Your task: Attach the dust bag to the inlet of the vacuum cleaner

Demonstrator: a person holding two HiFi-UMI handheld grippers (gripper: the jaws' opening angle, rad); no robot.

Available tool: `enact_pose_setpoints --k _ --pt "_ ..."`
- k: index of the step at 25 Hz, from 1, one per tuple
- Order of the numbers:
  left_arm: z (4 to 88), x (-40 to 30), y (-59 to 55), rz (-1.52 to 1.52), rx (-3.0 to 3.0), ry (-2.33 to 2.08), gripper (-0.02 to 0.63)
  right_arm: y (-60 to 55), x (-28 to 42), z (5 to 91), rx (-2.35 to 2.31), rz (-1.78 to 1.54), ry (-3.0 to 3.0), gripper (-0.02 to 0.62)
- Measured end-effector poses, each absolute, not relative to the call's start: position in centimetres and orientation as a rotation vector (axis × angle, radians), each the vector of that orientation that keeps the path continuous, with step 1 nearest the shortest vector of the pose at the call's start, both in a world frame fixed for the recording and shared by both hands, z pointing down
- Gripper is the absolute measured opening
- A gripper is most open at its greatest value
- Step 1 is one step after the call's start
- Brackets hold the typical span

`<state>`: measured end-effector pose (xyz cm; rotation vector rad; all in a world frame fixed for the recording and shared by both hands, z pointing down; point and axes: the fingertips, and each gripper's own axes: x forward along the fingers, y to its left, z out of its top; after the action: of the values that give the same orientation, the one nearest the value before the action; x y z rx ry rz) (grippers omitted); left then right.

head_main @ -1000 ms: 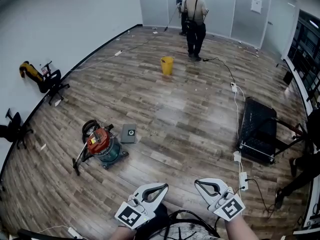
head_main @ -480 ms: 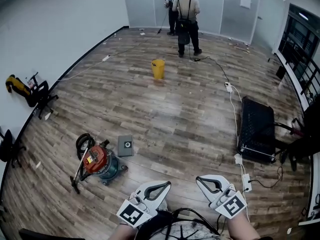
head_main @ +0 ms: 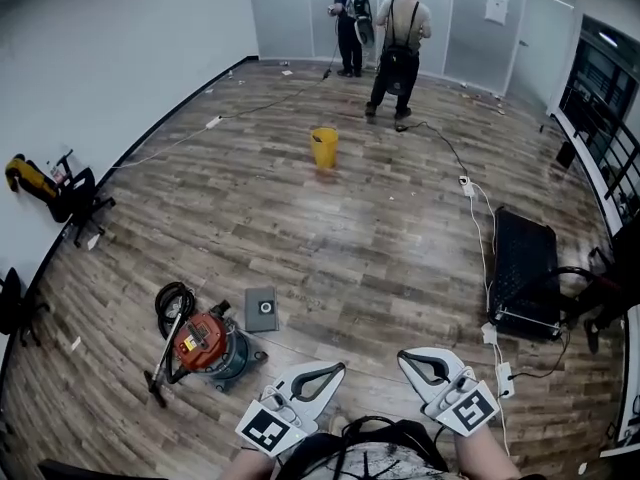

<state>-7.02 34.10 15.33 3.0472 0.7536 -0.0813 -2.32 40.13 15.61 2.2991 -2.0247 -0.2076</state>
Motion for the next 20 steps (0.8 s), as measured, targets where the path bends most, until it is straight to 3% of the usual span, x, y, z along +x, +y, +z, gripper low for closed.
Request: enact_pose_setpoints --k 11,20 --pt "16.4 -3.9 28.2 -0.062 3.046 0.692 0.000 34.1 0.8 16.1 2.272 -0.191 -2.087 0.005" --pt "17.6 2.1 23.9 -0.020 3.079 0.538 0.000 29.1 7.5 17.2 2.178 -0.166 -2.205 0.005"
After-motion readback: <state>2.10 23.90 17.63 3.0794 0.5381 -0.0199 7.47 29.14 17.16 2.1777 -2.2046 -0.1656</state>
